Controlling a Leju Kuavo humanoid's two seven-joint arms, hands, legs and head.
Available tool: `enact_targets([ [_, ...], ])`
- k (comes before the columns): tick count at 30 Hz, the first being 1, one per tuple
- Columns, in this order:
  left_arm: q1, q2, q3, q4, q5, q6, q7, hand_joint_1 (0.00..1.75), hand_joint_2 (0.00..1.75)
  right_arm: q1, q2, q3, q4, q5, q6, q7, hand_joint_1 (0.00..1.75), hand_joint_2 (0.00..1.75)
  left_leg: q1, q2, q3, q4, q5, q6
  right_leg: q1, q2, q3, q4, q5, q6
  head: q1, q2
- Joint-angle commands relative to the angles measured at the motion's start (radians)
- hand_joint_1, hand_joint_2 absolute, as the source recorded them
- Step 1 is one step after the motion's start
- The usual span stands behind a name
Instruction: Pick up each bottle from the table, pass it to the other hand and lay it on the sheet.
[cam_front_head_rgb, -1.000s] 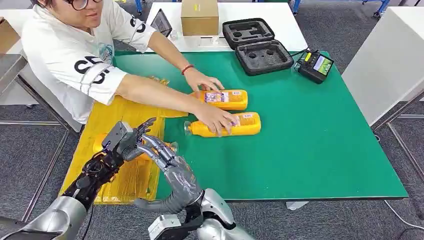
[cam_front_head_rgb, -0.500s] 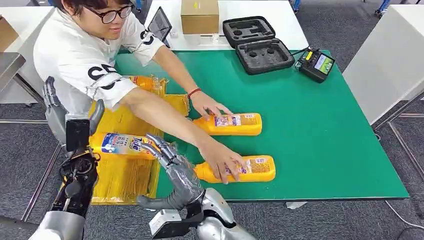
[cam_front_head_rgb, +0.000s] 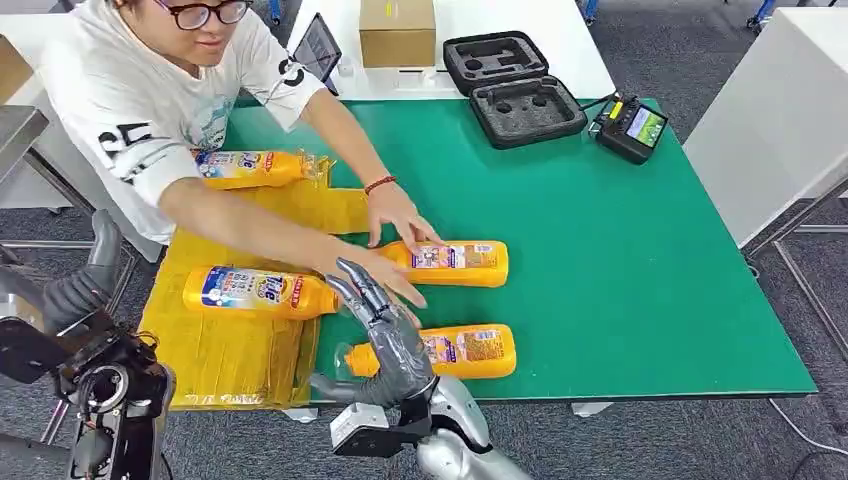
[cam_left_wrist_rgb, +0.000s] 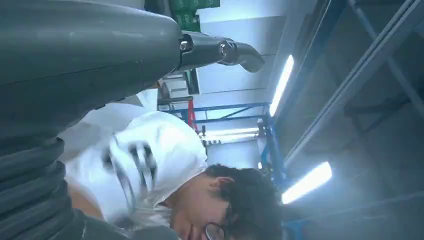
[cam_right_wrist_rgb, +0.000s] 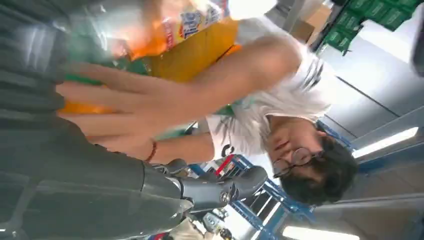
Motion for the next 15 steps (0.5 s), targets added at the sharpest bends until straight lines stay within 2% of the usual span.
enact_targets([
  [1,0.051,-0.031,0.031,-0.018,0.047,-0.018,0.005,0.00,1.75,-0.024,-0.095,-0.055,-0.039,0.285,0.094,0.248,0.00,1.75,0.000,-0.001,0.003,-0.001,-0.001,0.000,0.000,-0.001,0.003,-0.001,-0.001,0.000,0.000,0.000],
  [2,0.072,-0.032,0.039,-0.030,0.055,-0.017,0.005,0.00,1.75,-0.036,-0.124,-0.064,-0.053,0.387,0.196,0.369,0.00,1.75,0.001,-0.002,0.005,-0.001,-0.002,-0.001,0.001,-0.001,0.005,-0.001,-0.002,0.000,0.000,0.000],
  [5,0.101,-0.042,0.057,-0.045,0.058,-0.030,0.005,0.00,1.75,-0.075,-0.177,-0.078,-0.030,0.495,0.345,0.495,0.00,1.75,0.000,0.000,0.005,-0.001,-0.002,0.000,0.000,0.001,0.005,-0.001,-0.001,0.000,0.000,0.000],
  [8,0.156,-0.041,0.036,-0.076,0.007,-0.001,0.005,0.00,1.75,-0.092,-0.213,-0.108,0.027,0.522,0.409,0.530,0.00,1.75,0.000,-0.002,0.004,0.000,-0.001,0.000,0.000,-0.001,0.005,-0.001,-0.001,0.000,0.000,0.000],
  [10,0.173,-0.065,0.055,-0.124,-0.091,-0.001,0.005,0.00,1.75,-0.077,-0.240,-0.106,0.029,0.455,0.494,0.473,0.00,1.75,0.000,-0.001,0.004,0.000,-0.002,0.000,-0.001,0.000,0.005,-0.001,-0.001,0.000,0.000,0.000],
  [11,0.173,-0.081,0.059,-0.138,-0.116,-0.001,0.005,0.00,1.75,-0.071,-0.247,-0.104,0.022,0.448,0.500,0.465,0.00,1.75,0.000,-0.001,0.003,-0.001,-0.001,0.000,0.000,0.000,0.004,-0.002,-0.001,0.000,0.000,0.000],
  [15,0.173,-0.081,0.059,-0.138,-0.116,-0.001,0.005,0.00,1.75,-0.071,-0.247,-0.104,0.022,0.448,0.500,0.465,0.00,1.75,-0.001,-0.003,0.001,0.000,-0.001,0.000,0.000,-0.002,0.002,-0.001,-0.001,0.000,0.000,0.000],
])
